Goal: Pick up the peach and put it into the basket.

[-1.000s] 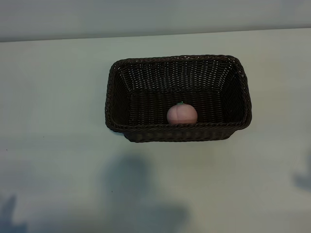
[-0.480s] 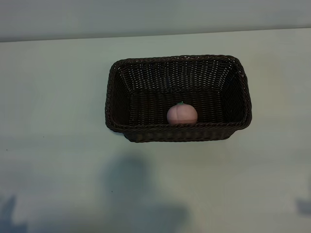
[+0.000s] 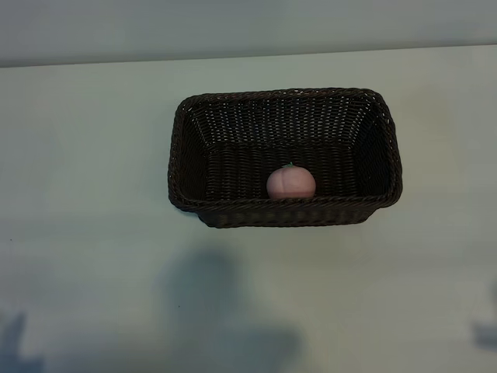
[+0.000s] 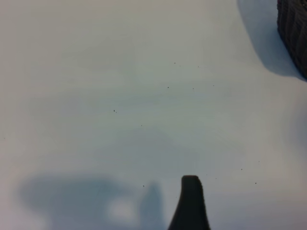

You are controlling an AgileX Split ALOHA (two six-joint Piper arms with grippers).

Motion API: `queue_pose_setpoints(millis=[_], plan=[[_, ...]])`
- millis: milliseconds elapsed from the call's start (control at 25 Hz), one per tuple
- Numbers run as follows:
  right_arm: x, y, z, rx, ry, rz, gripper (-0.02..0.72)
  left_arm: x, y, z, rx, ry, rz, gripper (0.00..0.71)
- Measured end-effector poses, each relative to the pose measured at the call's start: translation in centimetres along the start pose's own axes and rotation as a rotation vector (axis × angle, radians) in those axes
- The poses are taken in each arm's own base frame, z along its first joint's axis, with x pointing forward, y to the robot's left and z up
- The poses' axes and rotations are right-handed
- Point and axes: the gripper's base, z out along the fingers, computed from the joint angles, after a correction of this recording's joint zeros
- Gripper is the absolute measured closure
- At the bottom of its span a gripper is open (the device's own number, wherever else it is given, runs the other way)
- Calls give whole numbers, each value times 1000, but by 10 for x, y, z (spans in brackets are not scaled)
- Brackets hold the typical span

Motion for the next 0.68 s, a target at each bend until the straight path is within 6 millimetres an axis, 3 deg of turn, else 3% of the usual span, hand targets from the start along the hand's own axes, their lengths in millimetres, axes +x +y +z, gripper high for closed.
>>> queue_pose_setpoints(millis=[200, 680], plan=[[17, 1, 19, -2, 87, -2, 178, 0, 0, 0, 0, 0, 1, 122], [17, 1, 19, -3, 84, 2, 178, 0, 0, 0, 0, 0, 1, 122]])
